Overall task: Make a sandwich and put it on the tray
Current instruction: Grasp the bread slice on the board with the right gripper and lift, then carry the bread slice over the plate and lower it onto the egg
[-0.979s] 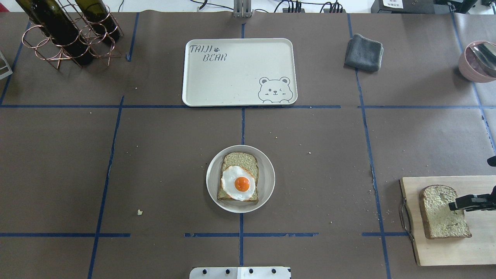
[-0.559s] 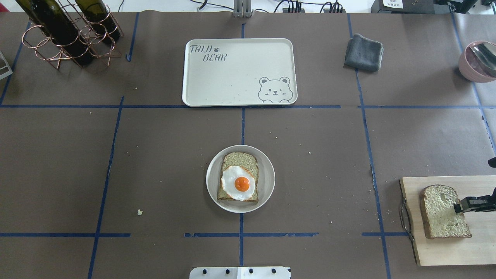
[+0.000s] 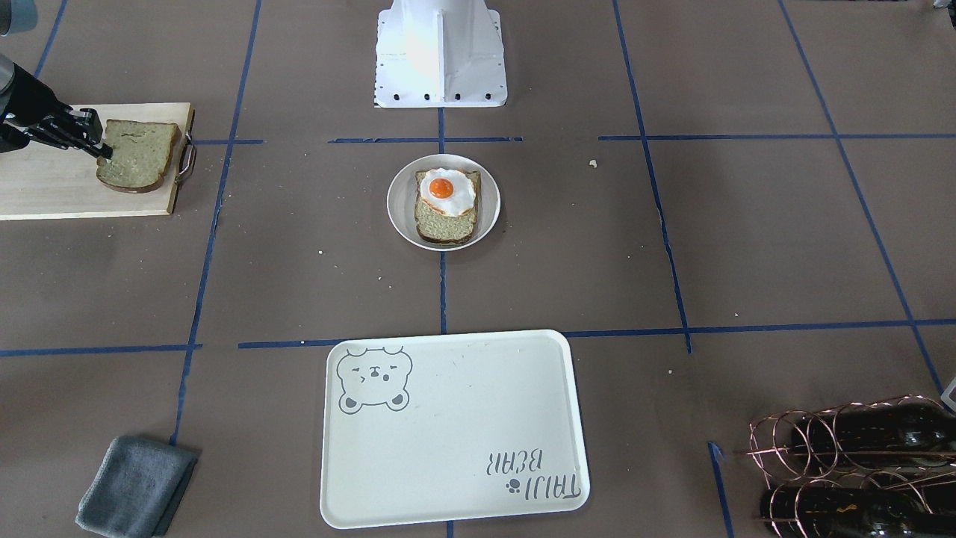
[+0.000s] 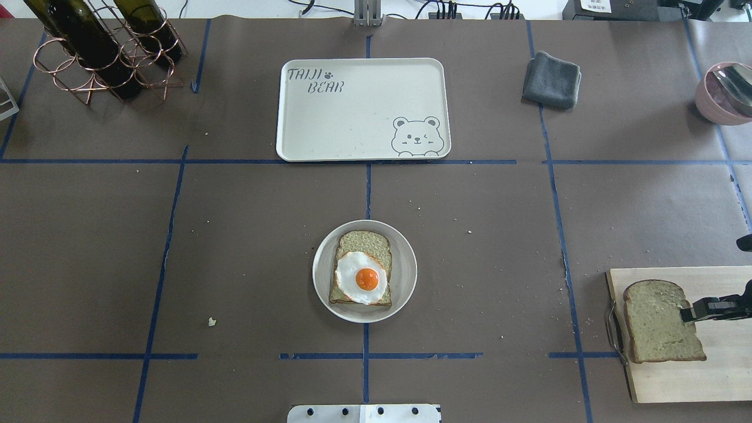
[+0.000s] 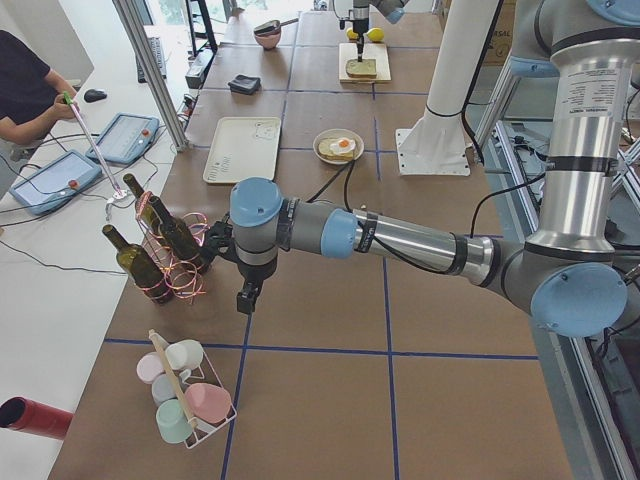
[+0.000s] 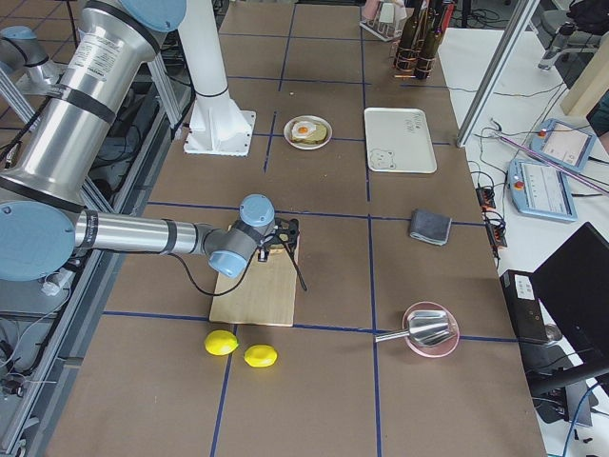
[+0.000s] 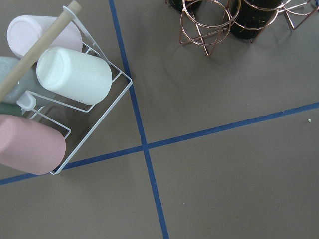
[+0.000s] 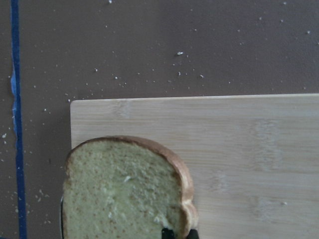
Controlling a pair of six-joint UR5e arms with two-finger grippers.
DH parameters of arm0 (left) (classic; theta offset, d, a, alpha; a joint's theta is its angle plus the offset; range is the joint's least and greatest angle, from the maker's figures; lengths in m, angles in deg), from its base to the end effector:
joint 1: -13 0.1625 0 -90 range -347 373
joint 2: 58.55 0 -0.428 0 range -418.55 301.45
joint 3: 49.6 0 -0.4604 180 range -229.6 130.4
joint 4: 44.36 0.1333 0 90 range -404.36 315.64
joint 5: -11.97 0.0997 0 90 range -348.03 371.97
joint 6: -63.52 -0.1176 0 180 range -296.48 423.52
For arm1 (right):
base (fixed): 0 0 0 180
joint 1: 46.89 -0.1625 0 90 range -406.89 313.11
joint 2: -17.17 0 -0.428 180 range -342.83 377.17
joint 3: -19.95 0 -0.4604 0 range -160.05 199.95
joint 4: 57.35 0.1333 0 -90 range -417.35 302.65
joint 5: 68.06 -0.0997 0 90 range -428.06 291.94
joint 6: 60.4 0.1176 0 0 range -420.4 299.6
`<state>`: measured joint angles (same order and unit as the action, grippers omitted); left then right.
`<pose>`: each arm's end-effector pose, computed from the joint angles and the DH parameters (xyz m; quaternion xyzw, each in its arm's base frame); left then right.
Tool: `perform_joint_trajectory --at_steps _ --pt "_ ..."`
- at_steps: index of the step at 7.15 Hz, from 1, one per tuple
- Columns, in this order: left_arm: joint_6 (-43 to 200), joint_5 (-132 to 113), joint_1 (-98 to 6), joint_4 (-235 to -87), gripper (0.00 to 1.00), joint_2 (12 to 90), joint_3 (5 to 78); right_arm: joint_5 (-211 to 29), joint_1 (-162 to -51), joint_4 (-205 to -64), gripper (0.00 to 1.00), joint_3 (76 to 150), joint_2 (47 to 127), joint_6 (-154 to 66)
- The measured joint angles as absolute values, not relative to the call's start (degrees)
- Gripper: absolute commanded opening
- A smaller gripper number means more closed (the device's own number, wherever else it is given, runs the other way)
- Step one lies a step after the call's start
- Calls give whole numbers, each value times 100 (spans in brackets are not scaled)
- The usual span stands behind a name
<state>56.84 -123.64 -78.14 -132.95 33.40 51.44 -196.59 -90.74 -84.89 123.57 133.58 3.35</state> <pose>-0.0607 -0.5763 0.5473 0.1191 0.3784 0.0834 0.9142 -0.2420 -0.3157 0.6313 -0.0174 -0.4965 -0.0059 0.8678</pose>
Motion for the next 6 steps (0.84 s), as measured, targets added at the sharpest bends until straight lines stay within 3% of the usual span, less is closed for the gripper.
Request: perform_joint_trajectory --at_steps 4,6 --pt "5682 -12365 -7815 -13295 100 3347 5152 -20392 -9153 -8063 0 12620 13124 658" --pt "5678 -12365 -7815 -13295 100 3350 5135 -20530 -9153 -8145 0 12694 12246 1476"
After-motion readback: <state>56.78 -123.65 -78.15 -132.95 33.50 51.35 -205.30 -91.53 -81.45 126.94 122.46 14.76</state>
